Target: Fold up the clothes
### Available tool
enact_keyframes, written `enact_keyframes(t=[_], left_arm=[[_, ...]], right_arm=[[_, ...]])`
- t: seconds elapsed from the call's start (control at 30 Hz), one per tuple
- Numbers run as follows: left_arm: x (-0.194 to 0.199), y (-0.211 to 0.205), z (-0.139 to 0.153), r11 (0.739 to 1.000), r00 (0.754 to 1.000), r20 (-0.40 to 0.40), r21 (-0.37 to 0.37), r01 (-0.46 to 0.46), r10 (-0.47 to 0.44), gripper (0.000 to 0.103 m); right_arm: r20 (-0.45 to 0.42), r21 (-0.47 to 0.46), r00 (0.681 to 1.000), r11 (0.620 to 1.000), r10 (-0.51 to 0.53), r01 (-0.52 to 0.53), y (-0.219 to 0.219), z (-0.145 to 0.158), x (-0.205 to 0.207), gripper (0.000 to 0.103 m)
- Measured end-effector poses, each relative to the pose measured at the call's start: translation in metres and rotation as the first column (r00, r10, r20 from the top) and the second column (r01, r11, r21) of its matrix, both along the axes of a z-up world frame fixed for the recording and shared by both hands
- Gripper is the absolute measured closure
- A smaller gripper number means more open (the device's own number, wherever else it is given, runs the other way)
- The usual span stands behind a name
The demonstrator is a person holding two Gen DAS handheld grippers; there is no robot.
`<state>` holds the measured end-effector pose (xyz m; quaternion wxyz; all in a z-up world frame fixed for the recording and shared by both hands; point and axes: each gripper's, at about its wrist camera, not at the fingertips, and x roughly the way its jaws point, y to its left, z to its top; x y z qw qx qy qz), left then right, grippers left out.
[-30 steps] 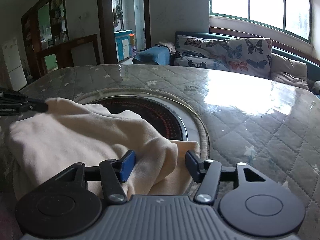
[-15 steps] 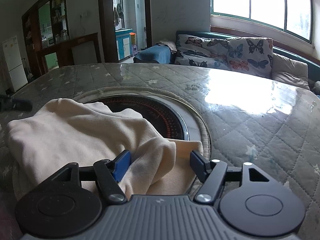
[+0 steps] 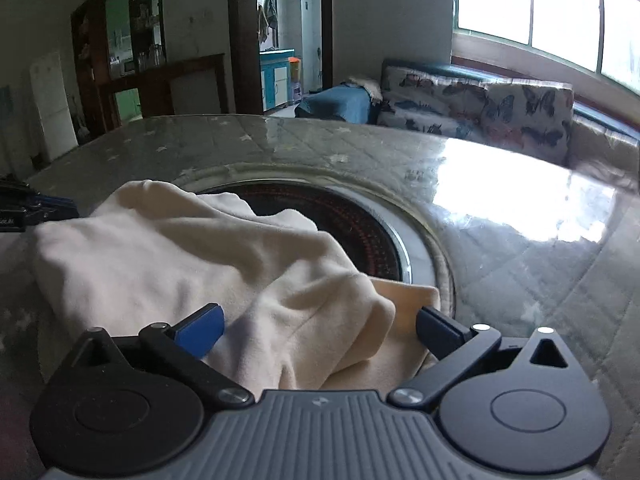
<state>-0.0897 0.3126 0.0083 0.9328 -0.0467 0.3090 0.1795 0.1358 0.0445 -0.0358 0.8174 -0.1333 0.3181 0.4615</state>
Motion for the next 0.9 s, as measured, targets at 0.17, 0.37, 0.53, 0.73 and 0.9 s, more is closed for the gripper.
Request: enact_keyframes(t=[0.17,0.37,0.53,0.73,0.9], left_arm=[[-0.001,-0.021,0.024,0.998,0.996,0.075,0.009,0.057,-0.057,0.086],[0.016,-0.051,0.035,0.983,0.976,0.128,-0.021,0.181,-0.177,0.078],[0.039,-0.065,0.019,0.972,0.970,0.091,-0.035,0.231,-0.227,0.072],[0.052,-0.070,-0.003,0.975,0.975,0.044,-0.040,0.219,-0.217,0.067],[0.051,-0.067,-0.013,0.978,0.979,0.044,-0.051,0.200,-0.198,0.050]], right_arm=[[-0.005,-0.002,1.000,1.000,0.006,-0.006,0.002,-0.001,0.001,0.000],[-0.009,0.001,1.000,1.000,0.007,-0.007,0.000,0.000,0.001,0.000],[-0.008,0.002,1.000,1.000,0.006,-0.006,-0.001,-0.001,-0.002,0.000],[-0.011,0.001,1.000,1.000,0.006,-0.006,0.000,0.000,-0.001,0.000],[-0.011,0.002,1.000,1.000,0.006,-0.006,0.000,0.000,0.001,0.000]])
